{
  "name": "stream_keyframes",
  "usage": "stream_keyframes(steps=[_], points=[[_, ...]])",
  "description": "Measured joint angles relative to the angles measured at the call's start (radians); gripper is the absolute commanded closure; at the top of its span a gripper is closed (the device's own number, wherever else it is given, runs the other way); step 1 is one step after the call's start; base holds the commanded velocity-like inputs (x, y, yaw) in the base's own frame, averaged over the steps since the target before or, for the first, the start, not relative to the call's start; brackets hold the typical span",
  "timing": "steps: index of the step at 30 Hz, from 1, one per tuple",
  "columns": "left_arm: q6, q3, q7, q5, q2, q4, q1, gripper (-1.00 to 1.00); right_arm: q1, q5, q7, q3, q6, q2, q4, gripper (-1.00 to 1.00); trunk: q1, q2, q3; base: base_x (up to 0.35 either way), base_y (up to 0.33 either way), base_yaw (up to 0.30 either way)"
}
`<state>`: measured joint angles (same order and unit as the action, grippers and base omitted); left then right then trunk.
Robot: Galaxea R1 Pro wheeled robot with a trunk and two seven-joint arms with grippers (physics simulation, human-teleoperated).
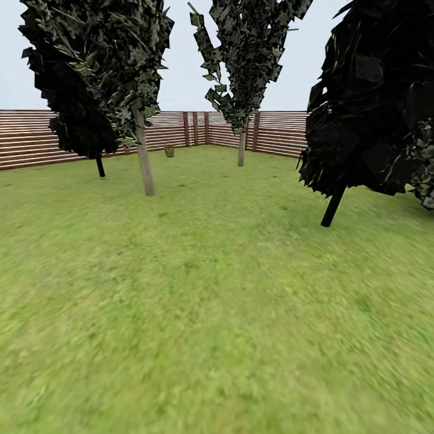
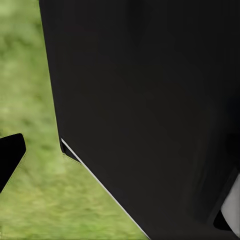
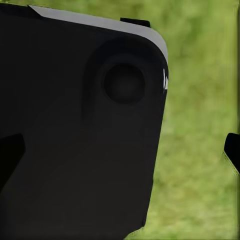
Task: Take the three Easter eggs out of the wicker basket on the lawn in the garden, then place them on the lawn next to a single tree (choose any tree) so that all three eggs are next to the same tree and none are left in the basket.
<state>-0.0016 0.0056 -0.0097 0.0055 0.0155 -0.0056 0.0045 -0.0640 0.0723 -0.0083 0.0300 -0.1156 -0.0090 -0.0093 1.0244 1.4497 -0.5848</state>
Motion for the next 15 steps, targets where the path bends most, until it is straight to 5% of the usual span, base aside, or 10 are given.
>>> stream_keyframes(steps=[15], points=[[0.0,0.0,0.0,0.0,0.0,0.0,0.0,-1.0,0.0,0.0,0.0,0.0,0.0,0.0,0.0,-1.0,0.0,0.0,0.0,0.325,0.0,0.0]])
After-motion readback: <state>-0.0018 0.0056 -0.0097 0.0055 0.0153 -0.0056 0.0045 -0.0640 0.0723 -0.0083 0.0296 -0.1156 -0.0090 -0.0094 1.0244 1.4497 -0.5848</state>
